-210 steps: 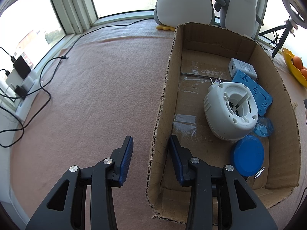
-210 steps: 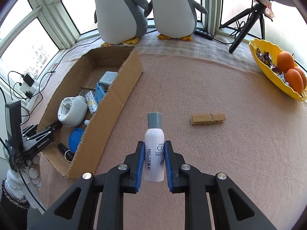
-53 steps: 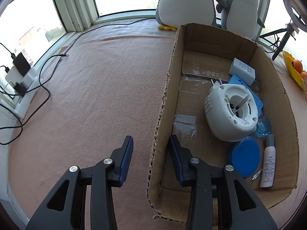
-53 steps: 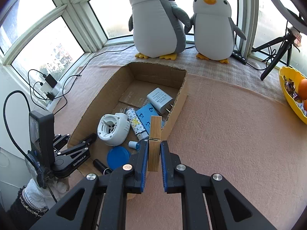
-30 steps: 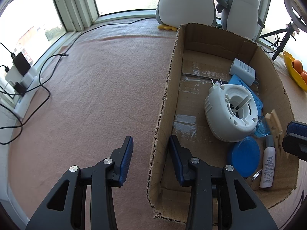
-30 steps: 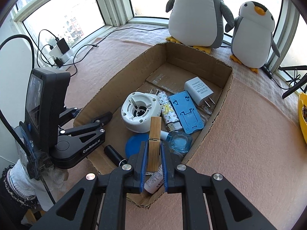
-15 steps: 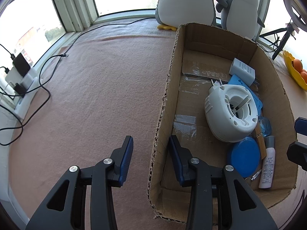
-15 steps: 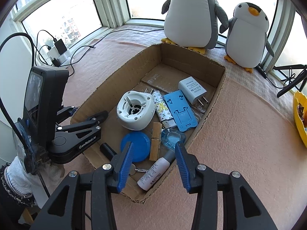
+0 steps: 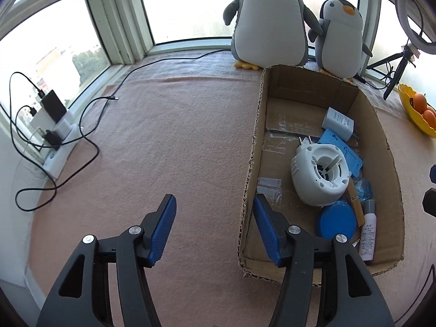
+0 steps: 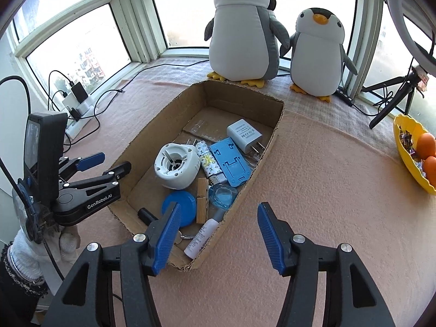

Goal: Organize rigid objects

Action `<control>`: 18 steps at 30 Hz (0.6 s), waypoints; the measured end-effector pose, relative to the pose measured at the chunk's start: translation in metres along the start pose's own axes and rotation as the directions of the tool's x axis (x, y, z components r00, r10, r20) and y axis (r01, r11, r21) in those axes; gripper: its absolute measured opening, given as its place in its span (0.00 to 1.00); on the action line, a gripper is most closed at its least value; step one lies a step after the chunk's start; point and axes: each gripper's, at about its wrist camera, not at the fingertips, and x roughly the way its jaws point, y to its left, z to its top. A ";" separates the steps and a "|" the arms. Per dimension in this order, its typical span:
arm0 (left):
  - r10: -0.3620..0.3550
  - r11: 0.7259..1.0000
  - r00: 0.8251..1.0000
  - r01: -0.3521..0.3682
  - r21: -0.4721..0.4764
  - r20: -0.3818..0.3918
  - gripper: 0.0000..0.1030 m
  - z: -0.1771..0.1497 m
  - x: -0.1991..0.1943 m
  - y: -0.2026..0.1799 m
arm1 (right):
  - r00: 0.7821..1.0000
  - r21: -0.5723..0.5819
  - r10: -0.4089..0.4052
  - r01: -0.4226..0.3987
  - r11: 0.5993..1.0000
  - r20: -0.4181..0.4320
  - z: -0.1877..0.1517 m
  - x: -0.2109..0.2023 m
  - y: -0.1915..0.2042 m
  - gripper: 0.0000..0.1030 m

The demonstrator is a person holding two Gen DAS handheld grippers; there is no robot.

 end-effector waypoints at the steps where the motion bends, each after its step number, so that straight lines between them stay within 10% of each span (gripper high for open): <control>1: -0.004 1.000 1.000 0.004 0.004 0.010 0.57 0.000 -0.007 0.000 | 1.000 0.006 -0.009 0.009 1.000 0.012 -0.001 -0.005 -0.002 0.54; 18: -0.045 0.999 0.982 0.041 0.027 0.184 0.66 0.001 -0.128 -0.029 | 0.977 0.108 -0.099 0.079 0.991 0.190 -0.018 -0.092 -0.030 0.66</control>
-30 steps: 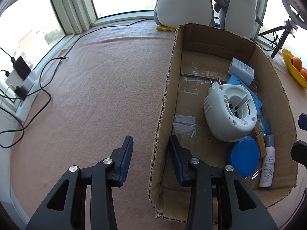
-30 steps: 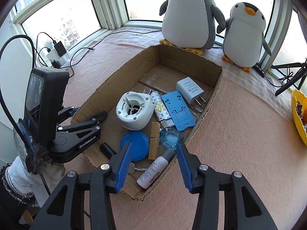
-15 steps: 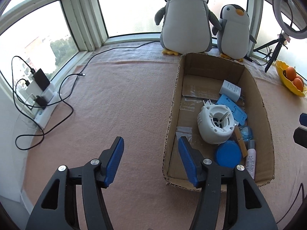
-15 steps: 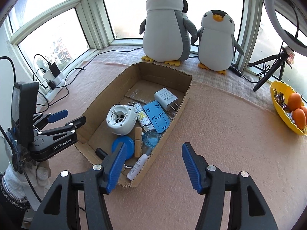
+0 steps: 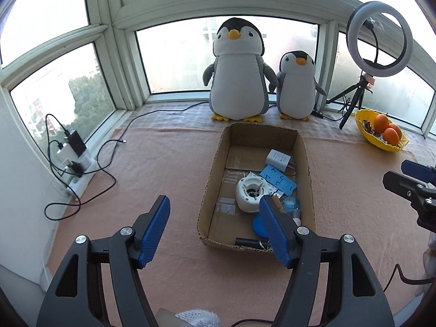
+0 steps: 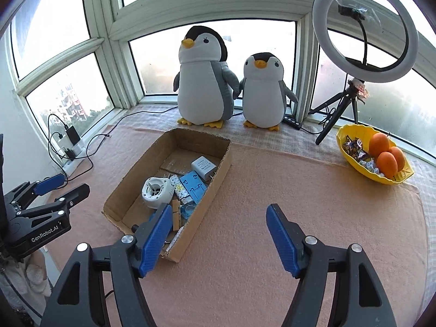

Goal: Organize rigid objects

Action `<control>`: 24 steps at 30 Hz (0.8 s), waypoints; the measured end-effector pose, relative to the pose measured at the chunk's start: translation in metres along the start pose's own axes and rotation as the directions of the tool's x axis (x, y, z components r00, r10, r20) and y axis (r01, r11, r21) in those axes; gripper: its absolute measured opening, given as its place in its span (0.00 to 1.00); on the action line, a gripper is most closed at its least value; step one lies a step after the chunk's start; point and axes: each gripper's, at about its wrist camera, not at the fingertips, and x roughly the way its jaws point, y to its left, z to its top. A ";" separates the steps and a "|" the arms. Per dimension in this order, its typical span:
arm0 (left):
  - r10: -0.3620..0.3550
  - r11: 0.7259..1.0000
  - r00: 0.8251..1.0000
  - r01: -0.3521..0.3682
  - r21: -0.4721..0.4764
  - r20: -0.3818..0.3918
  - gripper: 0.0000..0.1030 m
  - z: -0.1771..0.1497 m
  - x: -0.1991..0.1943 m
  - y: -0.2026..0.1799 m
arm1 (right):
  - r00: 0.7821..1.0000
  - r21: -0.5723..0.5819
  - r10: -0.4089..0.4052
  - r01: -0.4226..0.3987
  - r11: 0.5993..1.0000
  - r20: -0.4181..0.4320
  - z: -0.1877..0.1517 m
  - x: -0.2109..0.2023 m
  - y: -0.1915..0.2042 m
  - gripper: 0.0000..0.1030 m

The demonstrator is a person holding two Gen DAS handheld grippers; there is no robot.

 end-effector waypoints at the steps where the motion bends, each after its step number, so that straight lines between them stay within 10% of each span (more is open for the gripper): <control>1: -0.001 1.000 1.000 0.001 -0.001 0.007 0.67 0.000 -0.004 0.000 | 1.000 0.004 -0.002 0.002 1.000 0.007 -0.001 -0.004 -0.001 0.66; 24: -0.045 0.999 0.999 0.045 0.003 0.026 0.74 -0.005 -0.030 -0.010 | 0.998 0.010 -0.040 0.040 0.999 0.041 -0.014 -0.027 -0.005 0.71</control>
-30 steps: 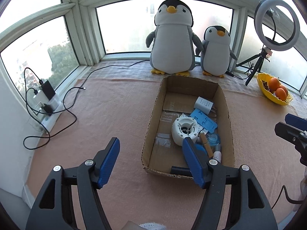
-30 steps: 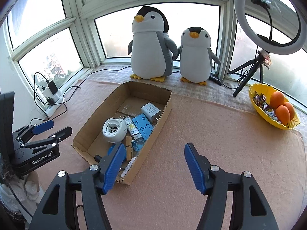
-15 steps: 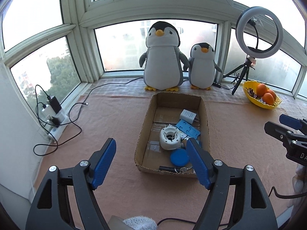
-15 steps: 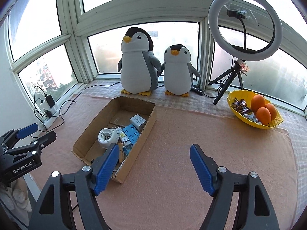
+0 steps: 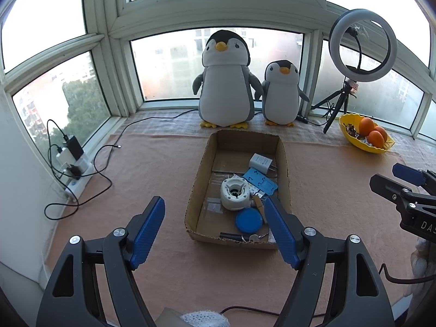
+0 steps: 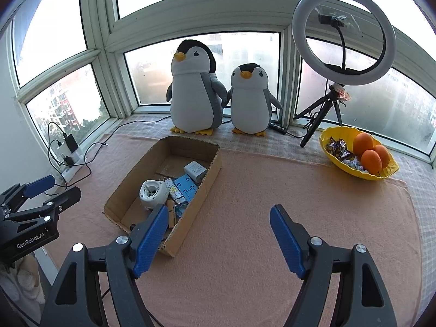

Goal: Organize rigid objects

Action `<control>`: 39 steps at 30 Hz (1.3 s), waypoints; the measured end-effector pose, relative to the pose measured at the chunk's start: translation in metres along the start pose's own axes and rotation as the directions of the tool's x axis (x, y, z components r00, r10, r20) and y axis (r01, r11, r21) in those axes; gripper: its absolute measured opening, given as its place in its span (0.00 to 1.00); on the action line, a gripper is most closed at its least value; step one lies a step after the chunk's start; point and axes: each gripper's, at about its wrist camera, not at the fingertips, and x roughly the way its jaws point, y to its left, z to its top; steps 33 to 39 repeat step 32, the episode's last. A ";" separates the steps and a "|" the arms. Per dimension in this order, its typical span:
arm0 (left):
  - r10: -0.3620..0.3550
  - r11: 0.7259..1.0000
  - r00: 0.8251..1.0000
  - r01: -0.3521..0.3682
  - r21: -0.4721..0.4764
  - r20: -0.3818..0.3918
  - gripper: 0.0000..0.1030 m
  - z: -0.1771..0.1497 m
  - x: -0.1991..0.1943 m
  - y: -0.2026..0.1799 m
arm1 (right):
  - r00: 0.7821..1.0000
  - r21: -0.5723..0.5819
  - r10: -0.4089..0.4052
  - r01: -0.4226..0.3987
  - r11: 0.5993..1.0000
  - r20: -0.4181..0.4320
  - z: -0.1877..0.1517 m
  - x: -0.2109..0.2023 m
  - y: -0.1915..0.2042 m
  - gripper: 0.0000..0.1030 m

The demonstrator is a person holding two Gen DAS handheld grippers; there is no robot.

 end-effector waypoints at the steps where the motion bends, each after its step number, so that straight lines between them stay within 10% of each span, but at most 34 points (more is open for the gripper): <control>1: -0.001 1.000 1.000 0.001 -0.001 -0.001 0.74 0.000 0.000 0.000 | 1.000 -0.001 -0.002 0.002 1.000 -0.002 0.000 0.001 0.000 0.71; 39: -0.009 1.000 1.000 0.009 -0.002 -0.015 0.74 0.002 0.006 0.001 | 1.000 -0.012 -0.009 0.009 1.000 -0.018 -0.001 0.008 0.003 0.71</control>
